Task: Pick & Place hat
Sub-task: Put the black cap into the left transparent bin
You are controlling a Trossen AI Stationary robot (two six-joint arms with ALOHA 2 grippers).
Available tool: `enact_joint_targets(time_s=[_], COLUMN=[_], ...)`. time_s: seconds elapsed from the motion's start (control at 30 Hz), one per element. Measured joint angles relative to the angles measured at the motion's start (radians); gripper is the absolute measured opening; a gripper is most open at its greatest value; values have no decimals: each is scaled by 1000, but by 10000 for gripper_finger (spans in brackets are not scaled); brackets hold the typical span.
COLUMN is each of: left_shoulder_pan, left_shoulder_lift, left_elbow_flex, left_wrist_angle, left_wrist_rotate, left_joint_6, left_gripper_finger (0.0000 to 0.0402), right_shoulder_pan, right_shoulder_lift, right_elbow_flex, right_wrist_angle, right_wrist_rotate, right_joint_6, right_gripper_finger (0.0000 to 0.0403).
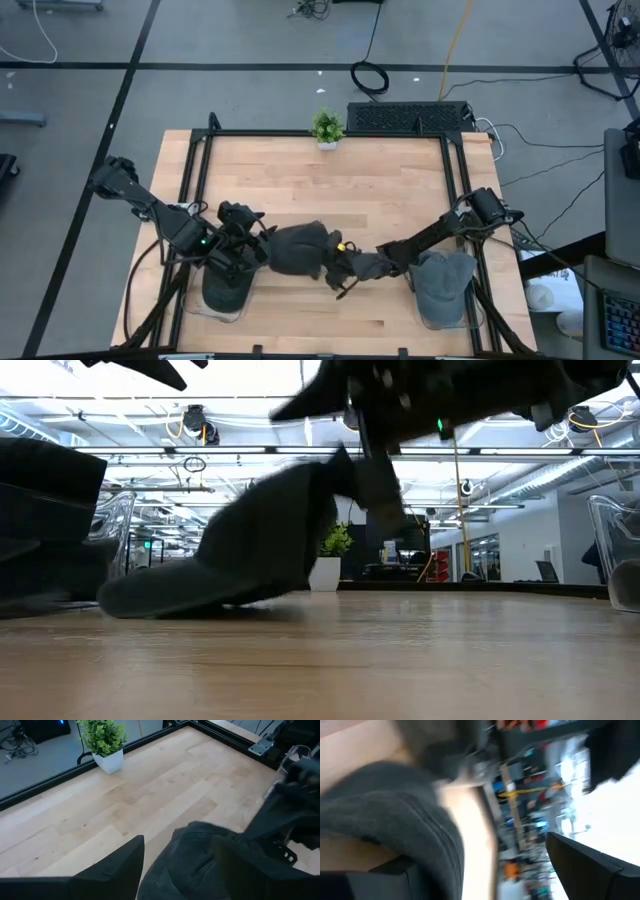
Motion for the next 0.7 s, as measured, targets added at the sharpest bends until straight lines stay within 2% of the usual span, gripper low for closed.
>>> enact_joint_targets(time_s=[0.1,0.27,0.47,0.57,0.7], left_shoulder_pan=[0,0,0,0,0], left_shoulder_lift=[6,5,5,5,5], left_elbow_flex=[0,0,0,0,0], left_wrist_angle=[0,1,1,1,2], left_wrist_rotate=[2,5,6,6,6], left_joint_6=[0,0,-1,-1,-1], left_gripper_finger=[244,244,244,244,244], right_shoulder_pan=[-2,-19,-67,-110,-168], right_shoulder_lift=[0,0,0,-1,-1], right_elbow_flex=[0,0,0,-18,-89], right_wrist_angle=[-171,-397,-550,-535,-379], right_wrist_rotate=[-13,-119,-221,-293,-316], right_joint_6=[147,342,441,476,442], right_gripper_finger=[320,320,320,320,320])
